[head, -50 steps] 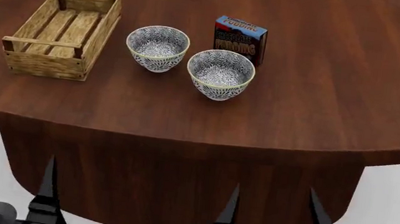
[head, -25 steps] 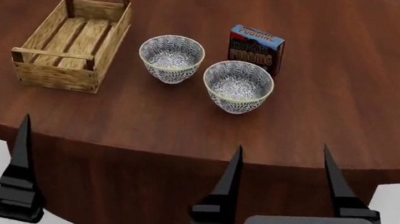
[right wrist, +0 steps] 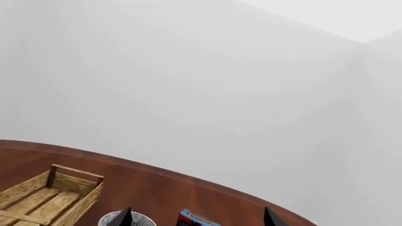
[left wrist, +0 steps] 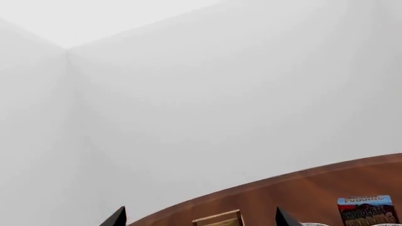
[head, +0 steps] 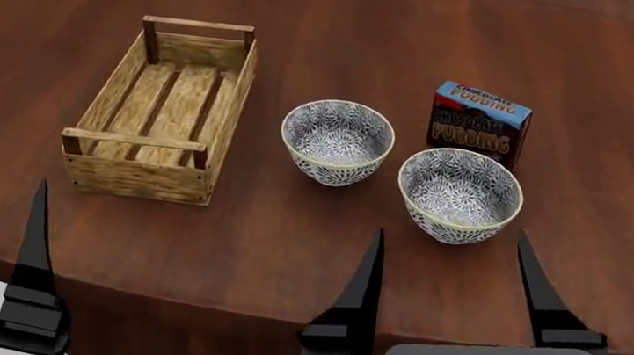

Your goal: Stack the left bowl on the right bowl and place them in the tray.

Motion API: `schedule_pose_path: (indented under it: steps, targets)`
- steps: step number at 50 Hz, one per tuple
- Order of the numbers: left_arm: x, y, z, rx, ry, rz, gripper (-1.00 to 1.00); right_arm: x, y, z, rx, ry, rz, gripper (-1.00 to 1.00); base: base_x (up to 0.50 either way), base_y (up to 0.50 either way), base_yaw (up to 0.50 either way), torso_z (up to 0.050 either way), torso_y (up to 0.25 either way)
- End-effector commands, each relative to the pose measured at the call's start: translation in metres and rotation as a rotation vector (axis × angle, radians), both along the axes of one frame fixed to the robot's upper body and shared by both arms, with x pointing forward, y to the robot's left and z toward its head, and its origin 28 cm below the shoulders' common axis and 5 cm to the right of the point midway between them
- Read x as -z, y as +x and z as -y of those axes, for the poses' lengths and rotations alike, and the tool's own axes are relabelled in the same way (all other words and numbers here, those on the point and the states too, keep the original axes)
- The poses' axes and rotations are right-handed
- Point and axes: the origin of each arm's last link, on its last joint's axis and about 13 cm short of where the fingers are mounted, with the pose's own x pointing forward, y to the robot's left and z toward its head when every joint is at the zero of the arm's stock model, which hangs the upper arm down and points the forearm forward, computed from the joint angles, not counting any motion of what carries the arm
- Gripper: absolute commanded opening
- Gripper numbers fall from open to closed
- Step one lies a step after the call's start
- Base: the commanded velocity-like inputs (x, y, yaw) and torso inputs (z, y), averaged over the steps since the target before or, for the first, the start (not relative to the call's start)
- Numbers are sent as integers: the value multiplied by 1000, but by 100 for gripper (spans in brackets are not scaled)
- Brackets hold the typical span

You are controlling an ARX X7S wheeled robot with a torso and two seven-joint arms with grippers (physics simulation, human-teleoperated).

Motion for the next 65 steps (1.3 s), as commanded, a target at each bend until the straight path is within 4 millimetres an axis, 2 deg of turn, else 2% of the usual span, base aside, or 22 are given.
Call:
schedule_pose_path:
  steps: [1,65]
  targets:
    - [-3,-2,-1,11,17,14,100,-1,0,-1,-7,-18,-1,100,449,289,0,0,0]
    - [-1,2,-2,-11,65,37,100,2,0,-2,-30,6,23,100,498,137,0,0,1]
